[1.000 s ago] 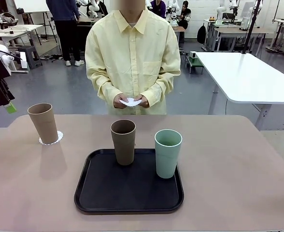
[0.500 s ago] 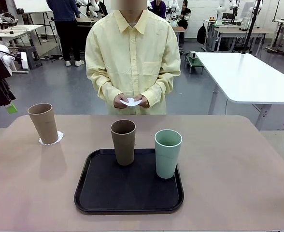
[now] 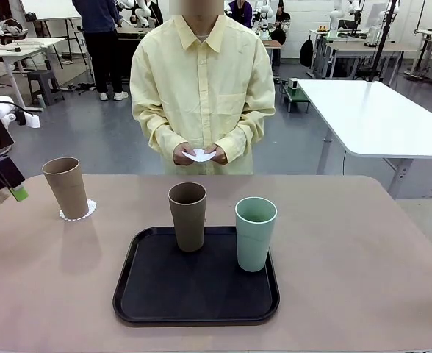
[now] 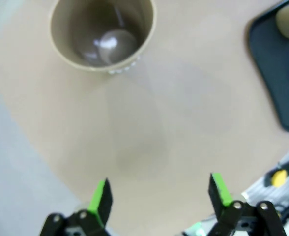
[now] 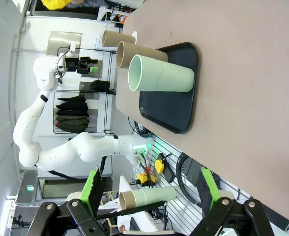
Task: Place coasters on the table and set cups on them.
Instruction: Take one Reusable plastic cup from the Flat Tray and place it on a coaster set by the human.
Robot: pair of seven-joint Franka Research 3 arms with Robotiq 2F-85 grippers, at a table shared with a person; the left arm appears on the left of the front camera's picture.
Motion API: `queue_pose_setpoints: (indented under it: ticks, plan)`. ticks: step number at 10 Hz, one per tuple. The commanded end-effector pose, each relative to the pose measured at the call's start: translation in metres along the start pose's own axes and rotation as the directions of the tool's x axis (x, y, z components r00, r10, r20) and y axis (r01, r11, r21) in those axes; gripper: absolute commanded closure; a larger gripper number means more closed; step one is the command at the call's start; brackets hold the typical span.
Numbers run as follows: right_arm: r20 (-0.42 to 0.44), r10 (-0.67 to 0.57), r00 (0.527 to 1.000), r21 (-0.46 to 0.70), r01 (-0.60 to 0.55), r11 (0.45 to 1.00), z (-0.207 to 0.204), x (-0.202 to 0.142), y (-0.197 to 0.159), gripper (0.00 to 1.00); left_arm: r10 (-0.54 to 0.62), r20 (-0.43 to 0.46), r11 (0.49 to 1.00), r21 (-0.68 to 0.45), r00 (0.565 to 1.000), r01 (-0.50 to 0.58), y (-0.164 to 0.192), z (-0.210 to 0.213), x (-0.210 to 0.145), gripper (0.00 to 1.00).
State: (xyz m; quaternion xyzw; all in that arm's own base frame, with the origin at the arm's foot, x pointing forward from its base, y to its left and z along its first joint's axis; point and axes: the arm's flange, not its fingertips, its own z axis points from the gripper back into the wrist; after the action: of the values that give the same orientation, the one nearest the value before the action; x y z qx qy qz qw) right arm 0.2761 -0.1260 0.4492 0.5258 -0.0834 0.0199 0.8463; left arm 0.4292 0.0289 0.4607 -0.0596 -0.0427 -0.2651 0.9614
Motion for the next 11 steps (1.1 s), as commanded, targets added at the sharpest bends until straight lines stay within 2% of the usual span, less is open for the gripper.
queue_pose_setpoints:
  ticks: [1,2,4,5,6,9,11]
  plan:
    - [0.007,0.011,1.000,0.021,-0.011,1.000,0.000,0.002,0.000,0.00,0.041,0.004,0.999,0.022,0.999,-0.041,-0.021,0.009,-0.008,0.00]
    - [0.007,0.011,1.000,0.021,-0.011,1.000,0.000,0.002,0.000,0.00,0.000,0.000,1.000,0.000,1.000,0.000,0.000,0.000,0.000,0.00]
    - [0.007,0.011,1.000,0.021,-0.011,1.000,0.000,0.002,0.000,0.00,0.030,0.008,1.000,0.000,1.000,-0.030,-0.010,0.004,-0.004,0.00]
    - [0.007,0.011,1.000,0.021,-0.011,1.000,0.000,0.002,0.000,0.00,-0.023,0.176,0.962,-0.264,0.984,0.069,0.004,0.014,-0.025,0.00]
    - [0.007,0.011,1.000,0.021,-0.011,1.000,0.000,0.002,0.000,0.00,0.009,0.279,0.889,-0.443,0.960,0.120,0.020,0.020,-0.049,0.00]
    - [0.007,0.011,1.000,0.021,-0.011,1.000,0.000,0.002,0.000,0.00,0.195,0.384,0.770,-0.630,0.902,0.101,0.081,0.025,-0.097,0.00]
    - [0.007,0.011,1.000,0.021,-0.011,1.000,0.000,0.002,0.000,0.00,0.309,0.349,0.667,-0.743,0.885,0.060,0.133,0.012,-0.127,0.00]
